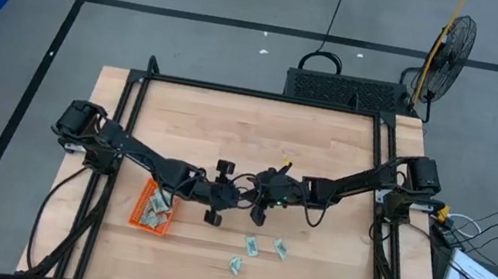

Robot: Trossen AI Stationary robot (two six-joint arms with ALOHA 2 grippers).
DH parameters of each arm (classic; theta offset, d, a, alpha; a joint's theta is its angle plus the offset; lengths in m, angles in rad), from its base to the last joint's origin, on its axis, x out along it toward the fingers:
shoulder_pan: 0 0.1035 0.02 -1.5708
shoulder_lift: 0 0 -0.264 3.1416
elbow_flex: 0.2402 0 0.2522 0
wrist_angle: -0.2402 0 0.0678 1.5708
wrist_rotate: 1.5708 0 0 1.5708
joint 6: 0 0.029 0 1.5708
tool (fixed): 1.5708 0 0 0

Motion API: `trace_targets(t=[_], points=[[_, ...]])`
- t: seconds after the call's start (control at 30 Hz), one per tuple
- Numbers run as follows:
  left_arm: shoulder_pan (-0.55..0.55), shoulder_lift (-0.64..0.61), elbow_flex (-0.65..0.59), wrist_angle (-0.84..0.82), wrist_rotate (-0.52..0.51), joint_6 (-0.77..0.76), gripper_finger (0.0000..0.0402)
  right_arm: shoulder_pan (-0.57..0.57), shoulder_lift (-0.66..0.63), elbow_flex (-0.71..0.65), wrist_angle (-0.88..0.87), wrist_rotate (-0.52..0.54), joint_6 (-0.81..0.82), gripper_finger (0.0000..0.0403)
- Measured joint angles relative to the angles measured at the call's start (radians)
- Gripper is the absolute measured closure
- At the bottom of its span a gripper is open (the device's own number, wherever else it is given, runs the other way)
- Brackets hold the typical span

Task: Pick and place Stevia / Truvia into bins
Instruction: Put the white stevia packet into the orange bin

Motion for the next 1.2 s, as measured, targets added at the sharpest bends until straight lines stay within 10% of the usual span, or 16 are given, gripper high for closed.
trace_targets(t=[1.2], points=[[-0.066,0.0,0.0,-0.066,-0.219,0.002,0.033,-0.085,0.0,0.001,0.109,-0.213,0.135,0.0399]])
